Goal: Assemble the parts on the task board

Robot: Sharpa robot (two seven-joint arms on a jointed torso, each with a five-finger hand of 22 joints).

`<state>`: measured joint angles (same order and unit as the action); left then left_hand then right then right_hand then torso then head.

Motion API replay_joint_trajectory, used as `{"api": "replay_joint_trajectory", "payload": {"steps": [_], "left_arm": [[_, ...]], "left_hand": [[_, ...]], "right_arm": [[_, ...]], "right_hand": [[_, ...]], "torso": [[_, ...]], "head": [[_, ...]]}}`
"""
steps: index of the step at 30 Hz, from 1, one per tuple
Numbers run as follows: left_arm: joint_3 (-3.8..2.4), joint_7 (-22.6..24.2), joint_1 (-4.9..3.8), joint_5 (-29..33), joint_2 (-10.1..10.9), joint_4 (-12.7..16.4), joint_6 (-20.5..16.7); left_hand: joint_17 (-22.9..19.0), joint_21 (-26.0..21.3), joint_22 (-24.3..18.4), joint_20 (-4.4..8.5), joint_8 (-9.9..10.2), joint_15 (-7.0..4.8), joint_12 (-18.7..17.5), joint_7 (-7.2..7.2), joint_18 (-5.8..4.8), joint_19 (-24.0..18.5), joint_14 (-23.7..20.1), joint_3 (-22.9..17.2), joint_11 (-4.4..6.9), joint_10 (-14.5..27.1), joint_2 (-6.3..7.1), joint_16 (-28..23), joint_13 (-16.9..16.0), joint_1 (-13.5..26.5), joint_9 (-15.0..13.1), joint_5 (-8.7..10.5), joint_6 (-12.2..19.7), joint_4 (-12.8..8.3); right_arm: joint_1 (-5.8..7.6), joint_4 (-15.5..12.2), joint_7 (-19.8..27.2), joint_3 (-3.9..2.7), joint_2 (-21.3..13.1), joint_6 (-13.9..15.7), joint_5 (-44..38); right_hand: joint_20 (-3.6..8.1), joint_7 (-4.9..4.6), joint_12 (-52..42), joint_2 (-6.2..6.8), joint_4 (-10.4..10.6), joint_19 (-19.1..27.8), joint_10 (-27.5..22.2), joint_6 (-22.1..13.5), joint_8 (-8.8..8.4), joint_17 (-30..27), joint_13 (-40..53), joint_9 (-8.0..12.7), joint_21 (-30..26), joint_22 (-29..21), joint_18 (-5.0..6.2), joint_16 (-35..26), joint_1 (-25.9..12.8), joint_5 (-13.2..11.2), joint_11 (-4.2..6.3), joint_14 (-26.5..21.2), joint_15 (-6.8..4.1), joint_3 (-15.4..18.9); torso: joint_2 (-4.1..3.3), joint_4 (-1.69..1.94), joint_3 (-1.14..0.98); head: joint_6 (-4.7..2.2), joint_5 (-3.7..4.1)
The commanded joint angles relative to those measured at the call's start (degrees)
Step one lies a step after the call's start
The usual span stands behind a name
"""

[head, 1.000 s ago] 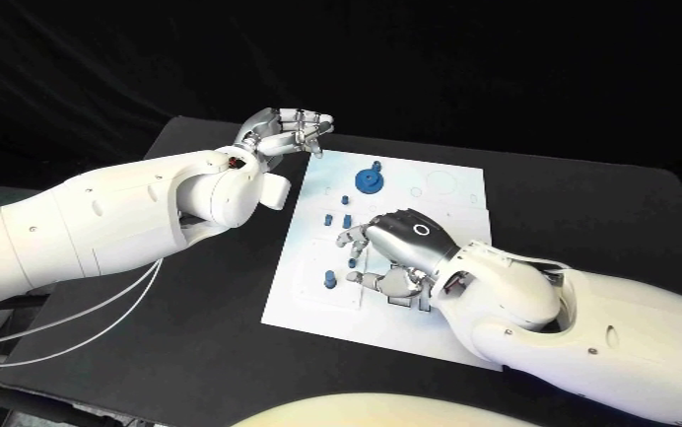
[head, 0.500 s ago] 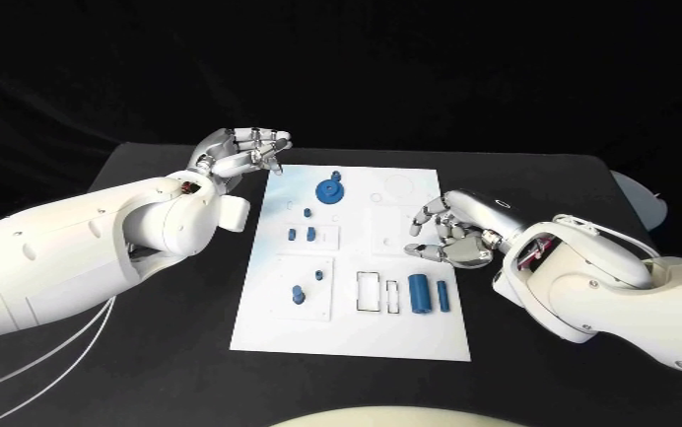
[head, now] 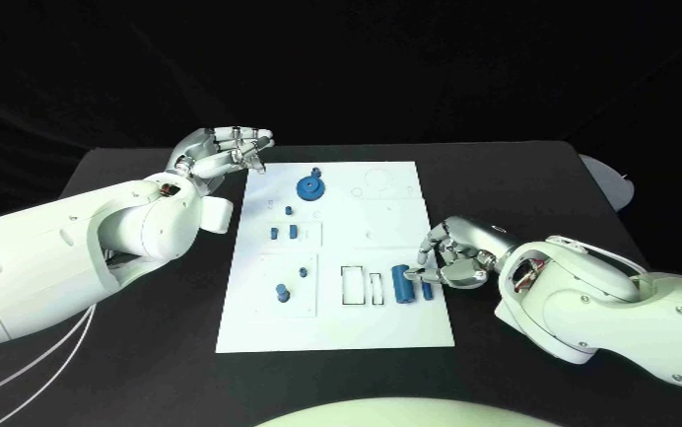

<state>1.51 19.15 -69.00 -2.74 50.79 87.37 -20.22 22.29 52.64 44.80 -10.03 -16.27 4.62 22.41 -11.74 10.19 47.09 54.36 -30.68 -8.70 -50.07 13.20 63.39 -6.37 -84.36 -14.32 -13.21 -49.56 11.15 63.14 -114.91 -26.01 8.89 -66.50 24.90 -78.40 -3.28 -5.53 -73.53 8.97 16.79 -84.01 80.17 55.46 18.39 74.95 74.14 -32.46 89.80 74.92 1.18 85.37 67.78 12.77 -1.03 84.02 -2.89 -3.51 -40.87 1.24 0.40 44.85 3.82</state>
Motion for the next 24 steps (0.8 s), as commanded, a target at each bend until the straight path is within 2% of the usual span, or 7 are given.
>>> {"api": "replay_joint_trajectory", "payload": {"steps": [1, 8, 11, 13, 18, 24], "left_arm": [[0.00, 0.19, -0.02, 0.28, -0.01, 0.22, 0.85], [0.03, 0.18, -0.01, 0.29, 0.08, 0.33, 0.92], [0.03, 0.18, -0.01, 0.29, 0.14, 0.36, 0.91], [0.04, 0.18, -0.01, 0.29, 0.22, 0.42, 0.91], [0.04, 0.15, -0.01, 0.29, 0.40, 0.56, 0.92], [0.04, 0.12, -0.01, 0.29, 0.56, 0.67, 0.90]], "left_hand": [[-0.05, -0.27, -0.05, -0.07, -0.09, 0.02, 0.25, -0.09, 0.36, 0.40, -0.30, -0.31, -0.05, 0.27, -0.22, -0.20, 0.08, 0.30, -0.10, -0.12, -0.28, -0.08], [-0.08, -0.30, -0.07, -0.08, -0.10, 0.03, 0.29, -0.09, 0.35, 0.42, -0.30, -0.29, -0.05, 0.27, -0.22, -0.21, 0.08, 0.33, -0.11, -0.11, -0.29, -0.06], [-0.08, -0.30, -0.07, -0.08, -0.10, 0.03, 0.29, -0.09, 0.35, 0.42, -0.30, -0.29, -0.05, 0.27, -0.22, -0.21, 0.08, 0.33, -0.11, -0.11, -0.29, -0.06], [-0.08, -0.30, -0.07, -0.08, -0.10, 0.03, 0.29, -0.09, 0.35, 0.42, -0.30, -0.29, -0.05, 0.27, -0.22, -0.21, 0.08, 0.33, -0.11, -0.11, -0.29, -0.06], [-0.08, -0.30, -0.07, -0.08, -0.10, 0.03, 0.29, -0.09, 0.35, 0.42, -0.30, -0.29, -0.05, 0.27, -0.22, -0.21, 0.08, 0.33, -0.11, -0.11, -0.29, -0.06], [-0.08, -0.30, -0.07, -0.08, -0.10, 0.03, 0.29, -0.09, 0.35, 0.42, -0.30, -0.29, -0.05, 0.27, -0.22, -0.21, 0.08, 0.33, -0.11, -0.11, -0.29, -0.06]], "right_arm": [[-0.54, -0.14, -4.99, 0.00, 0.60, -0.35, -2.52], [-1.14, 0.26, -6.17, 0.04, 2.12, -0.12, -4.07], [-1.38, 0.50, -6.33, 0.04, 2.63, -0.44, -4.38], [-1.82, 0.72, -6.51, 0.04, 3.12, -0.96, -4.61], [-2.52, 1.24, -6.82, 0.04, 4.05, -1.92, -5.15], [-3.13, 1.90, -7.44, 0.04, 5.09, -2.94, -5.40]], "right_hand": [[0.06, 0.00, -0.24, -0.23, 0.08, -5.99, -0.20, -0.55, 0.50, 3.53, 0.06, -0.18, 0.20, 15.08, -1.18, 0.15, -0.59, 0.05, -0.05, 3.93, 0.03, 1.28], [0.04, 0.04, -0.40, -1.08, 0.08, -5.99, -0.18, -0.58, 0.85, 3.51, 0.40, -0.48, 0.20, 15.08, -1.18, 0.14, -0.78, 0.18, -0.02, 3.90, 0.03, 3.21], [0.05, 0.10, -0.77, -1.40, 0.08, -5.99, 0.06, -0.43, 1.03, 3.51, 0.79, -0.59, 0.20, 15.08, -1.18, 0.15, -0.76, 0.21, 0.03, 3.90, 0.00, 3.71], [0.07, 0.18, -1.69, -1.69, 0.09, -5.99, 0.65, -0.27, 1.24, 3.72, 1.71, -0.71, 0.20, 15.08, -1.18, 0.24, -0.76, 0.21, 0.09, 3.94, -0.05, 4.28], [0.11, 0.27, -2.32, -1.98, 0.08, -5.99, 1.05, -0.09, 1.48, 3.93, 2.34, -0.85, 0.20, 15.08, -1.18, 0.33, -0.71, 0.16, 0.17, 3.98, -0.11, 4.92], [0.13, 0.32, -2.33, -2.13, 0.09, -5.99, 1.06, 0.00, 1.59, 4.58, 2.38, -0.91, 0.20, 15.08, -1.18, 0.58, -0.68, 0.13, 0.20, 4.10, -0.14, 5.20]], "torso": [[0.07, -0.04, 0.03], [0.03, 0.05, 0.13], [-0.02, -0.06, 0.11], [-0.05, -0.06, 0.09], [-0.04, -0.06, 0.09], [-0.01, -0.04, 0.07]], "head": [[0.71, -0.01], [0.77, 0.02], [0.94, -0.18], [1.36, -0.31], [1.67, -0.37], [1.48, -0.75]]}}
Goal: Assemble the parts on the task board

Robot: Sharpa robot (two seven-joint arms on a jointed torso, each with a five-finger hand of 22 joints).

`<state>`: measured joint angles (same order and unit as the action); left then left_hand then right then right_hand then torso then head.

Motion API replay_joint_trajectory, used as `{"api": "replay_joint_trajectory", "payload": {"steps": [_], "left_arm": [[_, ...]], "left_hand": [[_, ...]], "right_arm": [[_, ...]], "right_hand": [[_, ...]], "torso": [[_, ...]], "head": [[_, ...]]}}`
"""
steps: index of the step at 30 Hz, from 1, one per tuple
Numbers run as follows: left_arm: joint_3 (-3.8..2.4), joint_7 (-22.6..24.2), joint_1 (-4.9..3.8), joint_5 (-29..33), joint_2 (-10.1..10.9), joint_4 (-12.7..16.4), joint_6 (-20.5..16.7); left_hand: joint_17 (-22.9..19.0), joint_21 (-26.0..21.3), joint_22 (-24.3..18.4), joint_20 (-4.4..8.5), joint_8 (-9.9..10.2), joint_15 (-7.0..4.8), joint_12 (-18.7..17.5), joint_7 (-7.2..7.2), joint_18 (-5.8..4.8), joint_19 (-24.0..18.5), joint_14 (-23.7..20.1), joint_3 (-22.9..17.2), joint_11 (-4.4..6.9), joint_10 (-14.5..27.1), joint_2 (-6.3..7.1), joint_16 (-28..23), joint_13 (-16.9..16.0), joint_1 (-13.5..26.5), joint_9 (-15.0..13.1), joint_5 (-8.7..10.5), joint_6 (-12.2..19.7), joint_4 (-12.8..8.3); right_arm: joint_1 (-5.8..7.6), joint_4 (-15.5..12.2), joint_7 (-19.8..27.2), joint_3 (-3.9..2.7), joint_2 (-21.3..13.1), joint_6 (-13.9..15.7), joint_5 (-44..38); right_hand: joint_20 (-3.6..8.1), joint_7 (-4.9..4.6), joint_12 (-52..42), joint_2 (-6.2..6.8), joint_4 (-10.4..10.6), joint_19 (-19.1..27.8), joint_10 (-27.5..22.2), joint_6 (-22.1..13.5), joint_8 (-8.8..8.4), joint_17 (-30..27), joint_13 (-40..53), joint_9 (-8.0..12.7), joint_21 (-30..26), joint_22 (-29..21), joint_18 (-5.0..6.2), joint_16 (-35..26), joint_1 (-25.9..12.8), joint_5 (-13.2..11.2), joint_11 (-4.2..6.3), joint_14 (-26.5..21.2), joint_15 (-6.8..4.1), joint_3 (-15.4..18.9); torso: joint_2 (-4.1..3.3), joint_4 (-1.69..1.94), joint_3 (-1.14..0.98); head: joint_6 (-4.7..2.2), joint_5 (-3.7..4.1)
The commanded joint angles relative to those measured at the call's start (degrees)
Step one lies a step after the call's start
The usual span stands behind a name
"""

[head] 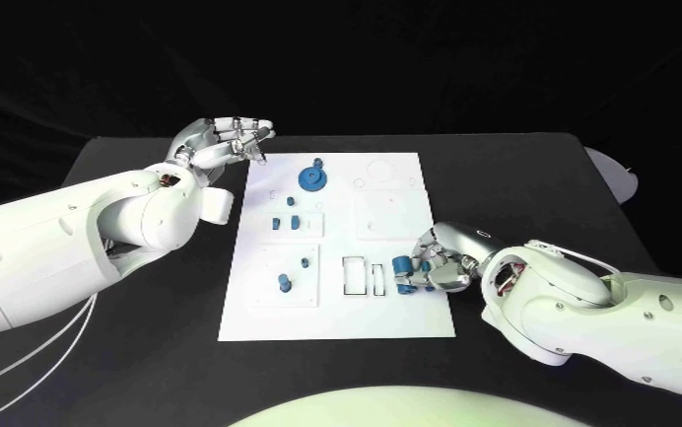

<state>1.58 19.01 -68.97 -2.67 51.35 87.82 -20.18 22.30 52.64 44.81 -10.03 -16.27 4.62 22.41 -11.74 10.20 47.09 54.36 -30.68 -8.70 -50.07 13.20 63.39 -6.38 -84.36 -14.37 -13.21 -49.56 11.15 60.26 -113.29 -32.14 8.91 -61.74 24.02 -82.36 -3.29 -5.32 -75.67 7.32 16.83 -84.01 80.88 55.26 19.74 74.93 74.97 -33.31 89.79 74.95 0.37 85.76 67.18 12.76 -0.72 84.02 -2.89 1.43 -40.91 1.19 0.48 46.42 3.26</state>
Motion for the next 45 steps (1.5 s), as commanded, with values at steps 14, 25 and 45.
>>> {"api": "replay_joint_trajectory", "payload": {"steps": [14, 25, 45], "left_arm": [[-0.03, 0.18, -0.04, 0.21, 0.27, 0.36, 0.92], [-0.03, 0.17, -0.04, 0.22, 0.31, 0.32, 0.86], [-0.03, 0.16, -0.03, 0.23, -0.13, 0.21, 0.94]], "left_hand": [[-0.14, -0.37, -0.11, -0.08, -0.15, 0.04, 0.36, -0.08, 0.35, 0.44, -0.30, -0.28, -0.05, 0.30, -0.25, -0.22, 0.10, 0.41, -0.10, -0.11, -0.35, -0.01], [-0.17, -0.42, -0.14, -0.09, -0.19, 0.04, 0.41, -0.06, 0.34, 0.46, -0.30, -0.27, -0.05, 0.33, -0.27, -0.22, 0.11, 0.45, -0.13, -0.10, -0.42, 0.01], [-0.21, -0.46, -0.17, -0.09, -0.22, 0.04, 0.44, -0.05, 0.34, 0.47, -0.30, -0.27, -0.04, 0.37, -0.27, -0.23, 0.12, 0.47, -0.16, -0.10, -0.45, 0.01]], "right_arm": [[-1.61, 1.23, -2.54, 0.01, 1.99, -0.56, -1.68], [-1.44, -1.24, -2.26, -0.17, 1.23, 5.44, -1.48], [0.17, -1.74, -0.83, -0.47, 5.80, 3.92, 3.09]], "right_hand": [[0.44, 0.54, -1.02, -3.54, -0.22, -5.99, 0.92, 0.63, 1.06, 5.32, 2.65, -0.45, 0.21, 15.05, -0.37, 0.55, 4.22, 4.39, 0.32, 4.22, -0.49, 0.13], [0.81, 1.17, -1.90, -5.20, -0.14, -5.99, 1.75, 1.81, 1.49, 5.97, 3.64, -0.34, 0.21, 15.05, -0.37, 0.83, 7.16, 8.38, 0.88, 4.34, -0.93, -1.41], [1.15, 1.54, -2.16, -6.01, 0.04, -5.99, 2.22, 2.97, 1.78, 6.38, 4.04, -0.16, 0.21, 15.05, -0.37, 1.02, 5.47, 9.25, 1.23, 4.41, -1.25, -1.68]], "torso": [[0.08, -0.01, 0.02], [0.17, -0.09, 0.02], [0.12, 0.10, 0.16]], "head": [[-0.12, -0.47], [-0.27, -0.54], [-0.29, -0.61]]}}
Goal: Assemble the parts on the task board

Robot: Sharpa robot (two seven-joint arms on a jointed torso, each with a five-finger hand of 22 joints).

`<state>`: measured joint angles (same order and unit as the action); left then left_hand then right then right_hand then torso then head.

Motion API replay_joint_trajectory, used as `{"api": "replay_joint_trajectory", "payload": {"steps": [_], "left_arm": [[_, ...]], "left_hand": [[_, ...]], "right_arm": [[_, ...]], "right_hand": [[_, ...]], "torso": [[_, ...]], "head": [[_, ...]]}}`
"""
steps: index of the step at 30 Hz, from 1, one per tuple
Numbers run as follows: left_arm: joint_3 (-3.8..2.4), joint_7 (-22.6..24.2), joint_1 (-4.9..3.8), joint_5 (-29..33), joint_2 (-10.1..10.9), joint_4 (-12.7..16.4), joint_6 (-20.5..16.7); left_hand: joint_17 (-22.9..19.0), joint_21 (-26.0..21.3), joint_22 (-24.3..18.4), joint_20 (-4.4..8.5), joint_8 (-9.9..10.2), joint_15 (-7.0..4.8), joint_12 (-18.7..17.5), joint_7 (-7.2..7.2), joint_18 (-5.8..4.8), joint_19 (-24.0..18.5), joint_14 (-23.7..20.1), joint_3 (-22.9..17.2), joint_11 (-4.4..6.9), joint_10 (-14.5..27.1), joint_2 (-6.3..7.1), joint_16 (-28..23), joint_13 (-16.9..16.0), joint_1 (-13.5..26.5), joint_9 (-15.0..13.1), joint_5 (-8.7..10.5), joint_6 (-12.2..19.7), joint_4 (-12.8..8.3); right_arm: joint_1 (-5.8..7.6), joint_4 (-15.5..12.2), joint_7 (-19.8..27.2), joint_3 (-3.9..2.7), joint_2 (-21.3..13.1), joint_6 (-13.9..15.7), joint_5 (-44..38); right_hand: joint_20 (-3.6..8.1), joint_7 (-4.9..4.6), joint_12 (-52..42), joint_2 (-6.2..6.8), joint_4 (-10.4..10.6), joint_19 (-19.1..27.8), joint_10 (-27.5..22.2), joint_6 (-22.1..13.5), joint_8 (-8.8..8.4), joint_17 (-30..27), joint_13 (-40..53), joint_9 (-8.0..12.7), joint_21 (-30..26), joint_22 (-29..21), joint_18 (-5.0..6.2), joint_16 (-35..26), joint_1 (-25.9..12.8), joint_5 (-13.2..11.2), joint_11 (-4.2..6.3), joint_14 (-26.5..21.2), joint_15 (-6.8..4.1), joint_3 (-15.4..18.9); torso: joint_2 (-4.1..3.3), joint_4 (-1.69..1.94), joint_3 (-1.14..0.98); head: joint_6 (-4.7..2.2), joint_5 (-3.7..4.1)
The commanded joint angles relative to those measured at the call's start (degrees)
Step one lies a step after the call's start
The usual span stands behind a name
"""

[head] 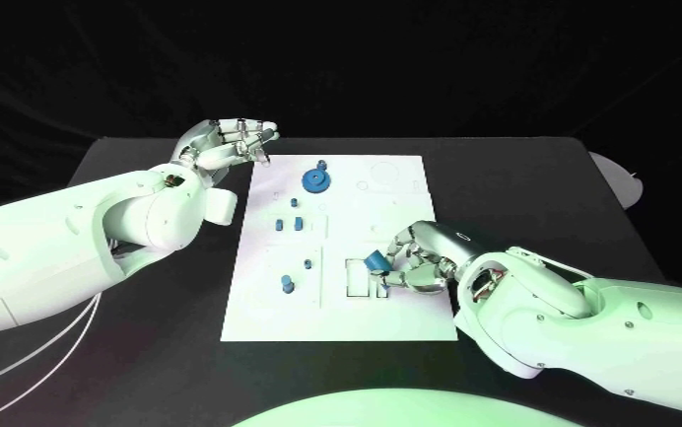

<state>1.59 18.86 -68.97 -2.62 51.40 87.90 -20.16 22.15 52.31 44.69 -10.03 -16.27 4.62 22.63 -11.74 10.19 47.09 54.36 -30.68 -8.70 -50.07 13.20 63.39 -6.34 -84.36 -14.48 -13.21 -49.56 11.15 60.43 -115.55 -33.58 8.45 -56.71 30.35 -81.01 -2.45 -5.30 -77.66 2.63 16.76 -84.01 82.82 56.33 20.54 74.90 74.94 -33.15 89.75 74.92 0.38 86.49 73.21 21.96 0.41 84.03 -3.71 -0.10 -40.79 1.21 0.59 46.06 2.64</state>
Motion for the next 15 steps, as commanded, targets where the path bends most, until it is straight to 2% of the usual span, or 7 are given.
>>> {"api": "replay_joint_trajectory", "payload": {"steps": [1, 6, 8, 15], "left_arm": [[-0.04, 0.31, -0.03, 0.18, -0.19, 0.13, 0.94], [-0.04, 0.29, -0.03, 0.18, -0.19, 0.18, 0.96], [-0.04, 0.28, -0.03, 0.18, -0.18, 0.20, 0.97], [-0.04, 0.22, -0.03, 0.39, -0.10, 0.25, 0.97]], "left_hand": [[-0.06, -0.12, -0.06, -0.09, -0.22, 0.04, 0.23, -0.05, 0.35, 0.47, -0.31, -0.27, -0.04, 0.37, -0.27, -0.23, 0.08, 0.47, -0.06, -0.10, -0.45, 0.01], [-0.06, -0.12, -0.06, -0.09, -0.22, 0.04, 0.23, -0.05, 0.35, 0.47, -0.31, -0.27, -0.04, 0.37, -0.27, -0.23, 0.08, 0.47, -0.06, -0.10, -0.45, 0.01], [-0.06, -0.12, -0.06, -0.09, -0.22, 0.04, 0.23, -0.05, 0.35, 0.47, -0.31, -0.27, -0.04, 0.37, -0.27, -0.23, 0.08, 0.47, -0.06, -0.10, -0.45, 0.01], [-0.14, -0.26, -0.14, -0.11, -0.27, 0.07, 0.30, -0.07, 0.33, 0.51, -0.30, -0.23, -0.07, 0.55, -0.34, -0.22, 0.13, 0.67, -0.12, -0.08, -0.49, 0.16]], "right_arm": [[0.02, 0.86, 0.66, -0.02, 1.28, -2.97, 1.93], [-0.10, 2.60, 0.70, -0.01, 3.30, -4.90, 2.73], [-0.22, 3.18, 0.68, -0.01, 3.91, -5.32, 2.92], [-0.61, 4.70, 0.26, 0.00, 5.67, -5.34, 2.60]], "right_hand": [[0.33, 1.58, -0.13, -1.44, 0.13, -5.99, 0.31, 2.06, 1.02, 6.42, 4.07, -0.29, 0.25, 15.08, -0.38, 0.29, -1.33, -0.11, 0.13, 4.41, -0.44, 0.04], [0.47, 1.79, -0.09, -2.03, 0.15, -5.99, 0.53, 2.78, 1.36, 6.52, 4.18, -0.28, 0.25, 15.08, -0.38, 0.33, -4.38, -0.72, 0.31, 4.43, -0.60, 0.93], [0.52, 1.85, -0.02, -2.34, 0.14, -5.99, 0.56, 2.92, 1.51, 6.53, 4.18, -0.32, 0.25, 15.08, -0.38, 0.34, -5.63, -1.82, 0.35, 4.42, -0.65, 1.40], [0.63, 2.07, -0.20, -2.77, 0.14, -5.99, 0.78, 3.35, 1.99, 6.59, 4.46, -0.51, 0.25, 15.08, -0.38, 0.36, -6.67, -3.07, 0.53, 4.44, -0.78, 1.98]], "torso": [[0.00, 0.10, 0.07], [-0.06, 0.05, 0.02], [-0.09, 0.07, 0.02], [-0.07, -0.07, -0.06]], "head": [[0.06, 0.02], [0.08, -0.21], [0.09, -0.25], [0.13, -0.36]]}}
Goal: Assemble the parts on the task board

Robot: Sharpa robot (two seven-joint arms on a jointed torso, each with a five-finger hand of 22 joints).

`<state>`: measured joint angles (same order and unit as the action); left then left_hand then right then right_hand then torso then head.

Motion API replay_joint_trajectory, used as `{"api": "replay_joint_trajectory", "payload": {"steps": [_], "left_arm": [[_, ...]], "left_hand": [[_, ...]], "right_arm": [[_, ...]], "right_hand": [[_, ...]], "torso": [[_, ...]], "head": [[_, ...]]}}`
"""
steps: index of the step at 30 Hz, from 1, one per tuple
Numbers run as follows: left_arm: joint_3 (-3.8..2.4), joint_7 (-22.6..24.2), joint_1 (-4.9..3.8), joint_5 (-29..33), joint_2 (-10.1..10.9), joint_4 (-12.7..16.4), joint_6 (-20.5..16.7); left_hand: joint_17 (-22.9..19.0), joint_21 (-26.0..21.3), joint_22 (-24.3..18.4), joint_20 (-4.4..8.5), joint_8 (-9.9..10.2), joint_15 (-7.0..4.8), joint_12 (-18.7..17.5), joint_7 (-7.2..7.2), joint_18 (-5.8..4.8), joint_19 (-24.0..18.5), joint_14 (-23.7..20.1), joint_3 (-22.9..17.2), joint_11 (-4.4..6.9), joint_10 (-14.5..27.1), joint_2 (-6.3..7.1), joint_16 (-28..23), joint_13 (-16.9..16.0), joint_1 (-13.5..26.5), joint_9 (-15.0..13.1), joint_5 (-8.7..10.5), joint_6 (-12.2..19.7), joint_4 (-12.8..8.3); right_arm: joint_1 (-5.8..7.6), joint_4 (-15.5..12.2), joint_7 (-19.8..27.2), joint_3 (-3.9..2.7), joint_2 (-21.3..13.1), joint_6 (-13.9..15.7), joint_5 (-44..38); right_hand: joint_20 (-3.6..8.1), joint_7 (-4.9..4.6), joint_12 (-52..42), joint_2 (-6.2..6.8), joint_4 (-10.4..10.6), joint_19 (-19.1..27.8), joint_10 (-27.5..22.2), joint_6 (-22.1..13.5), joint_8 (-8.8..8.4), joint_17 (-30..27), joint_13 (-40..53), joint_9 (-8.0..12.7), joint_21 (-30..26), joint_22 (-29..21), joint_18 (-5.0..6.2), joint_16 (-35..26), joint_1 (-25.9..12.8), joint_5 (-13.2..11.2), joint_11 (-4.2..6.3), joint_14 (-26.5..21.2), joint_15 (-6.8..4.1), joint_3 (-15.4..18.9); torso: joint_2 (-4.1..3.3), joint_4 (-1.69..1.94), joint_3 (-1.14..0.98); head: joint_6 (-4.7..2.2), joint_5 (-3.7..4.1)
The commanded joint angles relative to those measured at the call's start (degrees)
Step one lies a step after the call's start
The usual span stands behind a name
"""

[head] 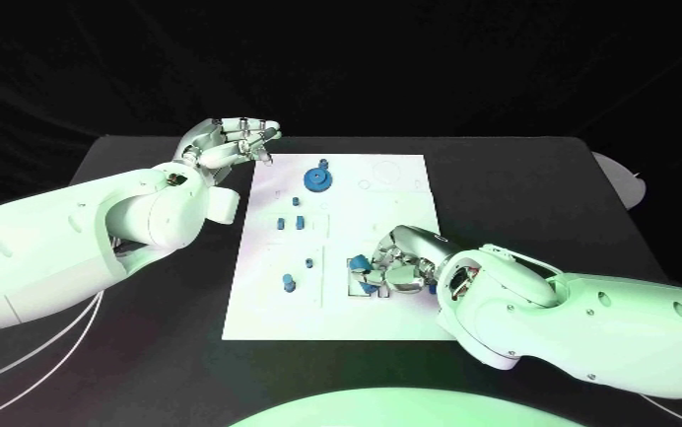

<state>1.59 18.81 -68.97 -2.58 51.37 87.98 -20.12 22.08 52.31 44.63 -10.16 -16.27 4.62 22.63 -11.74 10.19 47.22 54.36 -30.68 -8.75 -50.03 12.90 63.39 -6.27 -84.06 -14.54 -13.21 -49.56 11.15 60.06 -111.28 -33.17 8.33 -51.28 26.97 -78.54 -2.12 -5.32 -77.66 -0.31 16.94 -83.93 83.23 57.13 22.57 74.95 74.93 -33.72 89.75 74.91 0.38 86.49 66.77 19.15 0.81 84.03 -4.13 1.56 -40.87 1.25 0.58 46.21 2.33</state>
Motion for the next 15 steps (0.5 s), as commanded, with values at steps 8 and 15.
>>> {"api": "replay_joint_trajectory", "payload": {"steps": [8, 15], "left_arm": [[-0.04, 0.16, -0.04, 0.45, 0.00, 0.20, 0.90], [-0.04, 0.10, -0.04, 0.46, 0.01, 0.20, 0.91]], "left_hand": [[-0.07, -0.26, -0.07, 0.02, -0.27, 0.07, 0.31, -0.07, 0.33, 0.38, -0.30, -0.23, -0.02, 0.51, -0.04, -0.22, 0.06, 0.37, -0.06, -0.08, -0.49, 0.16], [-0.07, -0.26, -0.07, 0.02, -0.27, 0.07, 0.31, -0.07, 0.33, 0.38, -0.30, -0.23, -0.02, 0.51, -0.04, -0.22, 0.06, 0.37, -0.06, -0.08, -0.49, 0.16]], "right_arm": [[-0.37, 1.03, -0.56, 0.11, 0.91, -1.79, -0.54], [-0.38, 1.37, -0.79, 0.11, 1.07, -1.37, -1.36]], "right_hand": [[0.37, 2.23, -0.27, 0.07, -0.05, -6.07, 0.47, 2.79, 0.31, 6.64, 4.58, -0.10, 0.25, 15.09, -0.38, 0.40, -0.87, -0.65, 0.24, 4.46, -0.45, 0.78], [0.54, 2.45, 0.00, -0.26, 0.03, -6.07, 0.49, 2.84, 1.32, 6.56, 4.58, -0.64, 0.25, 15.09, -0.38, 0.36, -4.10, -5.90, 0.34, 4.43, -0.65, 3.34]], "torso": [[0.02, -0.11, -0.08], [0.04, -0.15, -0.07]], "head": [[0.09, -0.21], [-0.06, -0.17]]}}
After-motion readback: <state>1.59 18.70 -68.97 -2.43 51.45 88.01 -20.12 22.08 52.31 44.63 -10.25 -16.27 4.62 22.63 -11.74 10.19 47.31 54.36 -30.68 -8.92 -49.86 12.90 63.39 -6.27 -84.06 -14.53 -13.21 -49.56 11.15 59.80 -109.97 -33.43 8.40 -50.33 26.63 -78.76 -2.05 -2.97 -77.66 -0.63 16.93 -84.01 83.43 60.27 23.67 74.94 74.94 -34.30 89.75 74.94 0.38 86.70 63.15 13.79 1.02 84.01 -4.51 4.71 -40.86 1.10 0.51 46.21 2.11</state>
